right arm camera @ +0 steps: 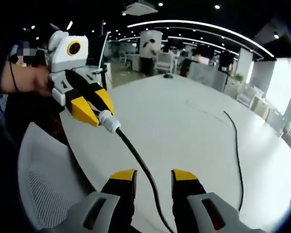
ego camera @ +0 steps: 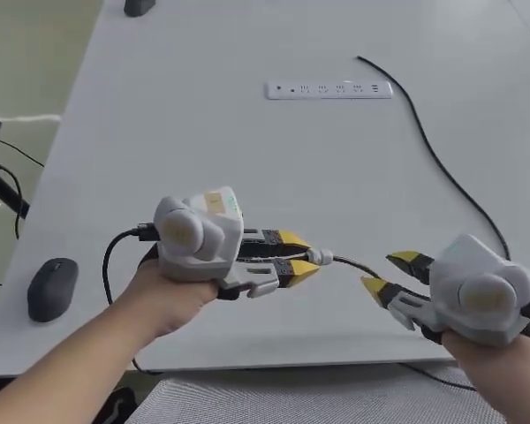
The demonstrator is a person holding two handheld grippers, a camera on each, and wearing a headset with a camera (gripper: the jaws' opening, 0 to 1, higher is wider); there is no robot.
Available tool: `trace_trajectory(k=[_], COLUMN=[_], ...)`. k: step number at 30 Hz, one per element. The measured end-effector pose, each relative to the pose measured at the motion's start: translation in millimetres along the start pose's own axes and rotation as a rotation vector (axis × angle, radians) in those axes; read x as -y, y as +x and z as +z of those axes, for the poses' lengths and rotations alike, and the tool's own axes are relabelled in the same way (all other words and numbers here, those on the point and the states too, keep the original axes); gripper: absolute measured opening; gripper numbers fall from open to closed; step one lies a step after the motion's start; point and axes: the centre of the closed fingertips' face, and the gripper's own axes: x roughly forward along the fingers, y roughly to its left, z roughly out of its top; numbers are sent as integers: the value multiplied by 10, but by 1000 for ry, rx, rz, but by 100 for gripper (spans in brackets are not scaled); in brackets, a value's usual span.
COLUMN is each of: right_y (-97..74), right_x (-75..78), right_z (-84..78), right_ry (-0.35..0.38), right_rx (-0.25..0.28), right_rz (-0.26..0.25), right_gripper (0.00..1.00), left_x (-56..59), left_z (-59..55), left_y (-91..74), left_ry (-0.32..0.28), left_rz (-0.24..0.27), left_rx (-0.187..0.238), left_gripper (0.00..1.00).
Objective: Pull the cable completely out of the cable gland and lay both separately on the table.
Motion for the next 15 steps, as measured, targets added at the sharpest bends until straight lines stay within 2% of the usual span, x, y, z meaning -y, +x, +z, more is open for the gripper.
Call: trace_trajectory(k=[2,7,10,15], right_y=[5,89,141,175], right_x=[-59,-209,-270,-359], right_z=[141,317,382,429], right_ry=[-135,-293,-353,-404], right_rx=[5,-1,5,4], right_rz=[11,56,71,95], right_gripper=[25,23,18,17], left_x=[-7,-4,-5,-8], left_z=[-8,4,2,-6], left_y=[0,2,3,0], left_ry=[1,2,0,-1], left_rz=[-1,-3,-3,-3], left_rx=[-1,3,-1,-1], left_gripper=[15,15,15,15])
